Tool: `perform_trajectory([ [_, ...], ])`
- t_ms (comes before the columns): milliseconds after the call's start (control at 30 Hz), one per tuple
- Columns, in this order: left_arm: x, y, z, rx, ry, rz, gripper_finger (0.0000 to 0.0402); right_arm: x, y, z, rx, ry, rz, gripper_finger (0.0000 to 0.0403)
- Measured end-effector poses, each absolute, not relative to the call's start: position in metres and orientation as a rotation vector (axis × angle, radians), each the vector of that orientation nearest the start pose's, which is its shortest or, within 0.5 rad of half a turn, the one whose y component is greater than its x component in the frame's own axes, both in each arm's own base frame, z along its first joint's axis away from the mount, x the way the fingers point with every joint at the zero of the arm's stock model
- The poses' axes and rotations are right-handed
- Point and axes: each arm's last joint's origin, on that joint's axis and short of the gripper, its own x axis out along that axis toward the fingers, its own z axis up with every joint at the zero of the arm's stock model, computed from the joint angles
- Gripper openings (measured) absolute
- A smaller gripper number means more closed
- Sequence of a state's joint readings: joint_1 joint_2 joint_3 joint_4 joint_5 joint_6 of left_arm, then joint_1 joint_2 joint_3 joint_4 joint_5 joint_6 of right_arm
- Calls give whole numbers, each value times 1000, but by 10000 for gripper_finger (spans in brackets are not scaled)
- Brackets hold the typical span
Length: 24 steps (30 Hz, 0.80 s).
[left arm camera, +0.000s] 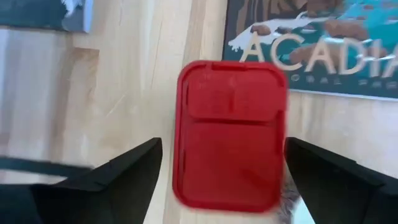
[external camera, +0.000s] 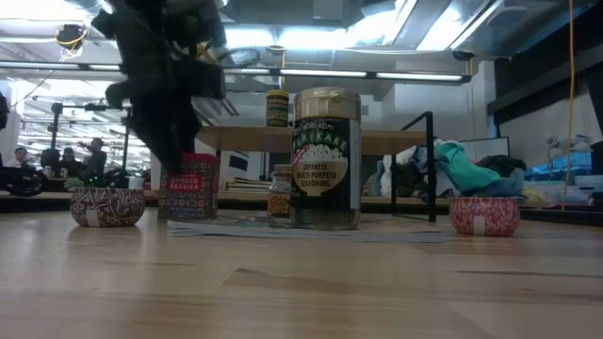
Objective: Shelf spices
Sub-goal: Remove the yellow black seasoning bottle from the shelf
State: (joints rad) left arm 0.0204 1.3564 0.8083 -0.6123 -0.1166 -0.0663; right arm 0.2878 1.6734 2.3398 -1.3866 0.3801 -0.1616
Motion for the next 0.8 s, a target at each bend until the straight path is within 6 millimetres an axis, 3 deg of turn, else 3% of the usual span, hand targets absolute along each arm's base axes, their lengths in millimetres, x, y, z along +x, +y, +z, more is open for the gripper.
perform_trajectory([
  [167, 238, 2, 233, -22, 1044, 160, 332, 265, 67, 502, -392, 691, -33, 308],
  [333, 231, -2, 295, 16, 779, 203, 332, 265, 67, 502, -393, 692, -33, 308],
  [433, 220, 5, 334, 107, 587, 328, 333, 265, 67, 502, -393, 692, -33, 308],
  [567, 211, 28, 370, 210, 457, 482, 333, 265, 67, 502, -393, 692, -33, 308],
  [667, 212, 51, 381, 219, 464, 547, 333, 265, 67, 502, -393, 692, -33, 308],
  [800, 227, 83, 376, 245, 549, 606, 333, 265, 67, 502, -392, 691, -33, 308],
])
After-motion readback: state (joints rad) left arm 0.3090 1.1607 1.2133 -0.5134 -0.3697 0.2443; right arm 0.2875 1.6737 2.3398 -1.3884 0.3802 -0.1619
